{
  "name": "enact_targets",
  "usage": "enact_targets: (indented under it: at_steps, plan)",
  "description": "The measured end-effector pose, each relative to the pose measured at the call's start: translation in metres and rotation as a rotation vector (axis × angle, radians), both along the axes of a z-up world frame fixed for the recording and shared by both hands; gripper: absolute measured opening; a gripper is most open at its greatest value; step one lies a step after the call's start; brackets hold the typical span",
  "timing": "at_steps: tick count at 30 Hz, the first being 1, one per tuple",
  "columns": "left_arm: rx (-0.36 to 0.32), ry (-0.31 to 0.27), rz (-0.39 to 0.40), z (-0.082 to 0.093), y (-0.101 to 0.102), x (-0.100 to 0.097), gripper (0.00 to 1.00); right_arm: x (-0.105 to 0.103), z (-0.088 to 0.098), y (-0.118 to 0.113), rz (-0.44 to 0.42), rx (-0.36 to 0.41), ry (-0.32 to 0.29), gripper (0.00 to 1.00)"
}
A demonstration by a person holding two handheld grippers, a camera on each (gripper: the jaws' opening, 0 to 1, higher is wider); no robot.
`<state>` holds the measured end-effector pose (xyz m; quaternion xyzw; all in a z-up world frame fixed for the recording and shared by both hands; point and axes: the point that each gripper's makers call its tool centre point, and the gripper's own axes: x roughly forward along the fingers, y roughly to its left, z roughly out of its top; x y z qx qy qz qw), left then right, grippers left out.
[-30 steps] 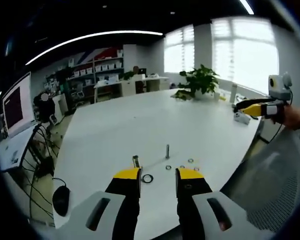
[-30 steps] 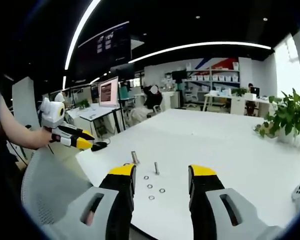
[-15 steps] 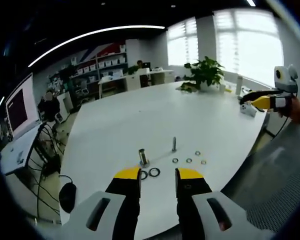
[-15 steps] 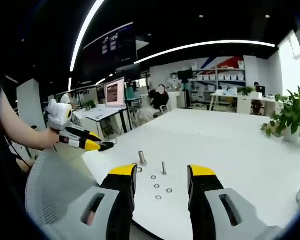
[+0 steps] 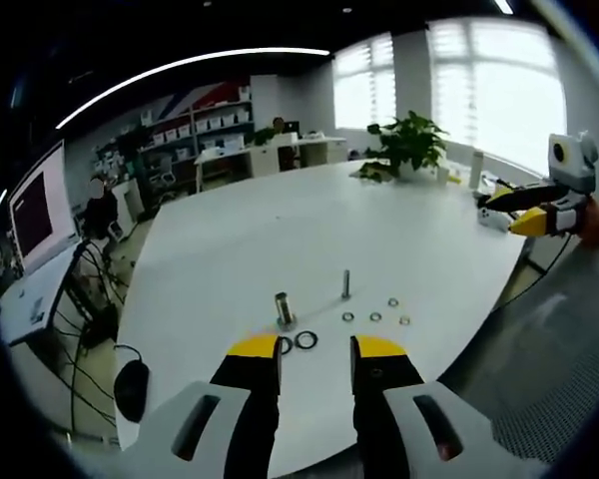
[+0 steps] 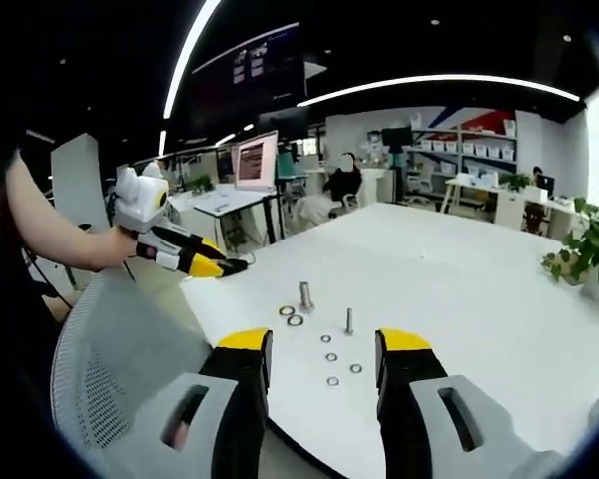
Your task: Place the washer onto the threaded stud by aligning its center hole with the stud, sliding it down to the base, and recovering from edge contact or off-axis alignment until the washer reaches the visible bottom stop.
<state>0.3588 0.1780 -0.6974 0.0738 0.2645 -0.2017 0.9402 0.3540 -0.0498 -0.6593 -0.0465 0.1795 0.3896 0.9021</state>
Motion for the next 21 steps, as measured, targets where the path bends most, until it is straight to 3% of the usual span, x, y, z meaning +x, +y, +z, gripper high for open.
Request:
enact_targets:
  at_steps: [12,21]
  plan:
    - [0.001,-0.004,0.016,0.002,0.003,0.003,0.25,-0.001,0.003,-0.004,-0.001,0.01,0.024,0.43]
    - [0.006,0.007,0.005,-0.001,0.001,0.0,0.25,-0.009,-0.01,0.005,0.05,-0.07,0.006,0.43]
